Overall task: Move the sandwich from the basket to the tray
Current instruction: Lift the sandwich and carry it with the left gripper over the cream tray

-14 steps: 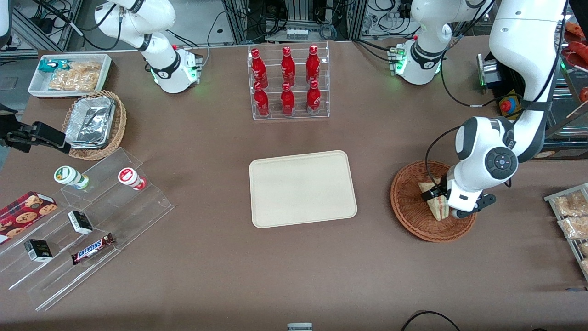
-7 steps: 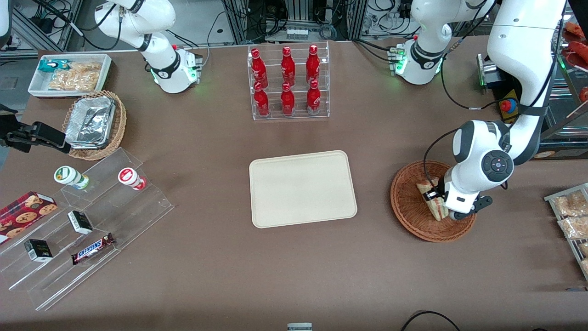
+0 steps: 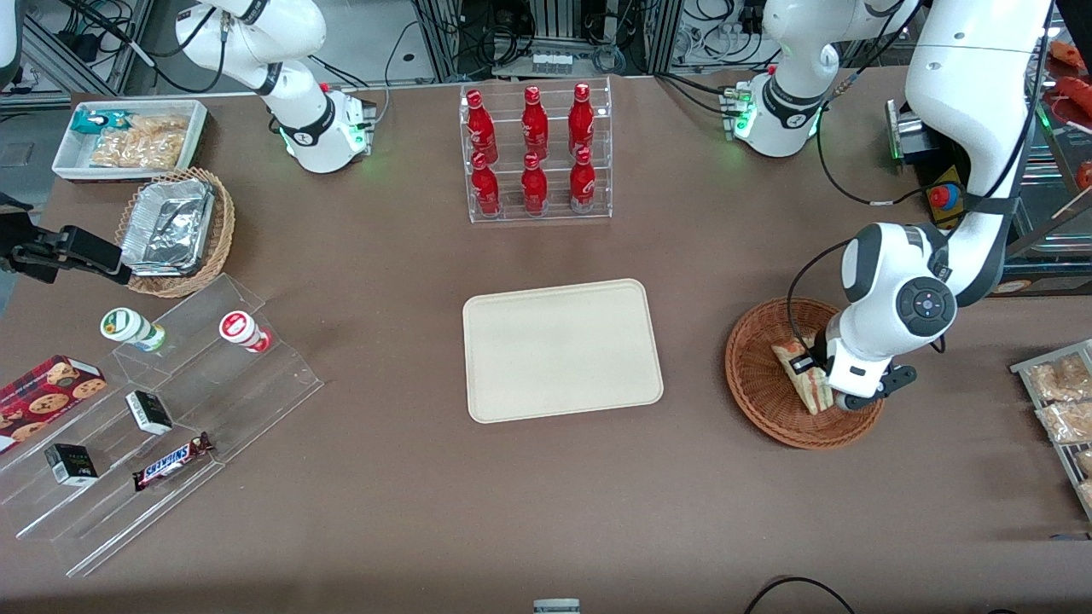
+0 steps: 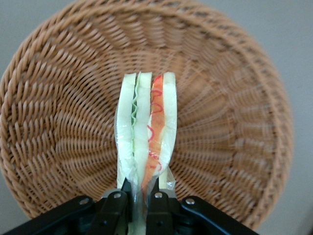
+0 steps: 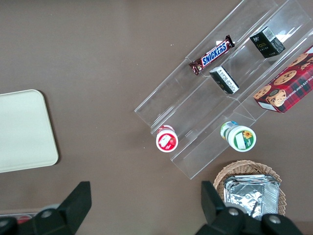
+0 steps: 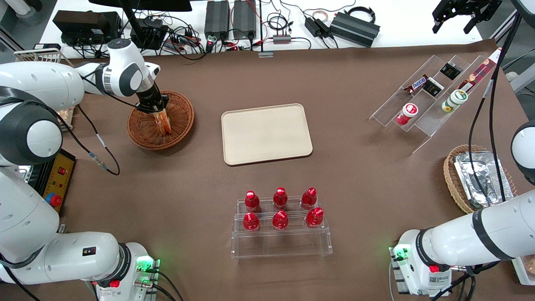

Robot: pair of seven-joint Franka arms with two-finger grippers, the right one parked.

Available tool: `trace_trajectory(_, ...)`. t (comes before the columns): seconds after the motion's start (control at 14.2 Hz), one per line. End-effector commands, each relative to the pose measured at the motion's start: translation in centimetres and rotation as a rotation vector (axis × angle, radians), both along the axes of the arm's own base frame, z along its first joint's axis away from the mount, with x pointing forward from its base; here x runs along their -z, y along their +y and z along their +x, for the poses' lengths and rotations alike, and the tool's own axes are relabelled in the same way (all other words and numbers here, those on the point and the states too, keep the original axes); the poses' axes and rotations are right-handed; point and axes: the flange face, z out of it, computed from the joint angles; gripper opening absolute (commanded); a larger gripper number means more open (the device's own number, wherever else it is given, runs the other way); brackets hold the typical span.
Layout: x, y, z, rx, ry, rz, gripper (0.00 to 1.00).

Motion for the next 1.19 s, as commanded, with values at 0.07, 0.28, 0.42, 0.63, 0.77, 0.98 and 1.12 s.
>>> trace_trajectory(0.07,-4.4,-5.4,0.9,0.079,-0.066,0.001,0.12)
trace_trajectory(0.28,-6.3,-13.2,0.7,0.185,-0.062,-0.01,0.13)
trace_trajectory(0.42,-6.0,-18.5,-0.4,0.245,-0.063,-0.023,0.13)
trace_trajectory(0.63,-4.6,-26.5,-1.7,0.248,-0.063,-0.042,0.13)
trace_trajectory(0.77,-2.9,-32.8,-3.1,0.231,-0.06,-0.058,0.13)
trace_trajectory(0.98,-1.8,-38.1,-3.8,0.213,-0.069,-0.082,0.13)
trace_trajectory(1.12,-0.9,-39.3,-4.7,0.232,-0.059,-0.08,0.14)
